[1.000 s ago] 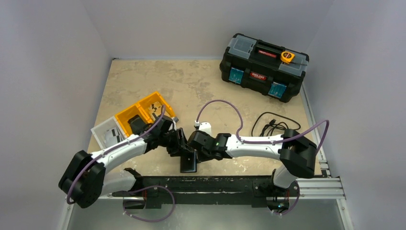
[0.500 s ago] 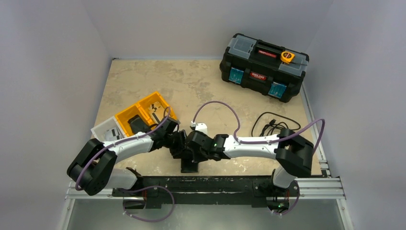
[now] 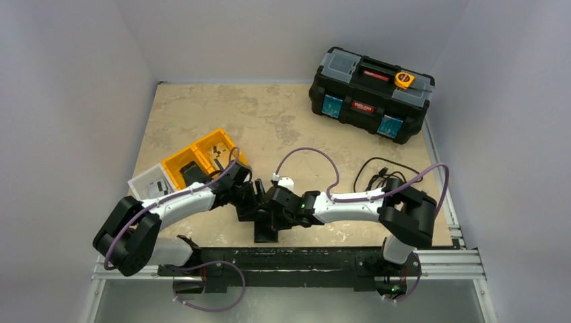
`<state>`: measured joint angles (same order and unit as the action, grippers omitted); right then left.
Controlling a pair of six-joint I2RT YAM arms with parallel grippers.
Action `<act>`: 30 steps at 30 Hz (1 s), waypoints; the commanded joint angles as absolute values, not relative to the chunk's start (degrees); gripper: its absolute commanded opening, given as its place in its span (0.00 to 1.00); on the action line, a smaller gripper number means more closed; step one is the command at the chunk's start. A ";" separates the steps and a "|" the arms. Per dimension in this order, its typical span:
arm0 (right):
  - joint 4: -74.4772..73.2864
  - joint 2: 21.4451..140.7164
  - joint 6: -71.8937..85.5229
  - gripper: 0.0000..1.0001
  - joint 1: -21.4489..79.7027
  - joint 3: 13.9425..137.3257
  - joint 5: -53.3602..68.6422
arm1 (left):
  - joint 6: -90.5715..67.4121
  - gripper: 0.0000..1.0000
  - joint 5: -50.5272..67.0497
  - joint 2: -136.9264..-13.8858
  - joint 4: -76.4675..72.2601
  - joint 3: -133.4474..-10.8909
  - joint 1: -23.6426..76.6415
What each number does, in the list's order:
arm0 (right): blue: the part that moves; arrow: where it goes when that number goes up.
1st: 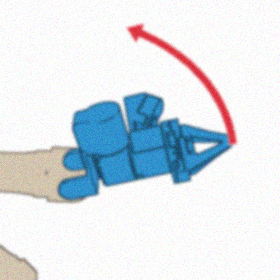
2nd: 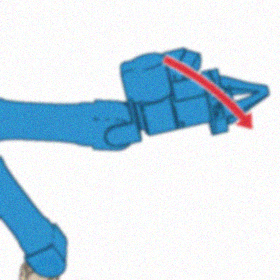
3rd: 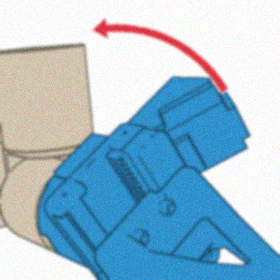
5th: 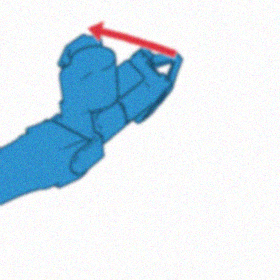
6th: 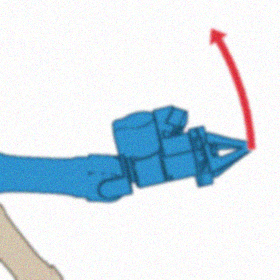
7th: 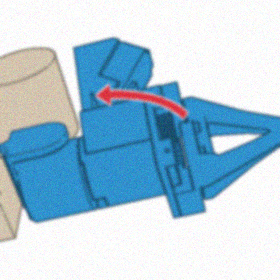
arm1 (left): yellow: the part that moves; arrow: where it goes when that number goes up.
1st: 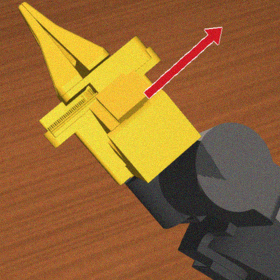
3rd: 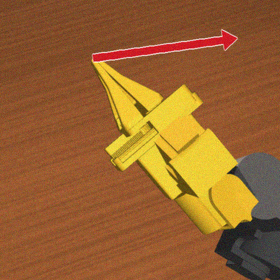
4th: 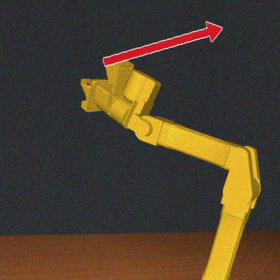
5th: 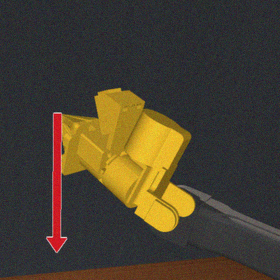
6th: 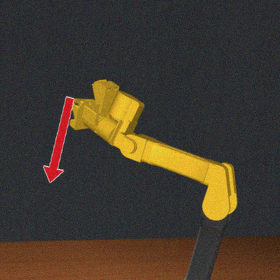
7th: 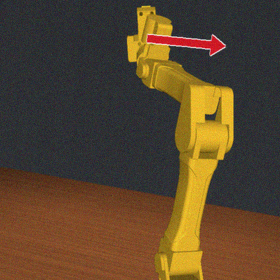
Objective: Take the credit cards out of the card holder
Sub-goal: Close the card holder at the center of the board, then reset both arms
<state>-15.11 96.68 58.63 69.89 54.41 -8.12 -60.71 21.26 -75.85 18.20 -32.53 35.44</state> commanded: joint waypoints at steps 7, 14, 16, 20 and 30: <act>-10.75 97.43 59.51 0.21 70.58 52.33 -7.13 | -51.88 0.94 12.88 -67.51 33.48 -46.12 33.85; -12.24 94.20 58.81 0.32 69.60 54.05 -8.50 | -45.98 1.00 10.99 -58.57 42.45 -52.17 28.53; -12.24 92.67 58.52 0.36 68.97 54.54 -8.92 | -43.70 1.00 9.55 -56.34 45.45 -54.21 27.71; -12.34 89.68 57.38 0.53 67.89 56.35 -10.01 | -40.60 1.00 6.77 -51.68 49.03 -56.83 26.69; -17.43 78.05 53.95 0.93 66.11 62.53 -17.89 | -33.88 1.00 -0.51 -45.44 56.59 -64.27 26.54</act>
<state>-15.29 84.64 56.31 66.70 59.20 -11.73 -38.17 3.64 -47.75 53.54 -61.04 27.00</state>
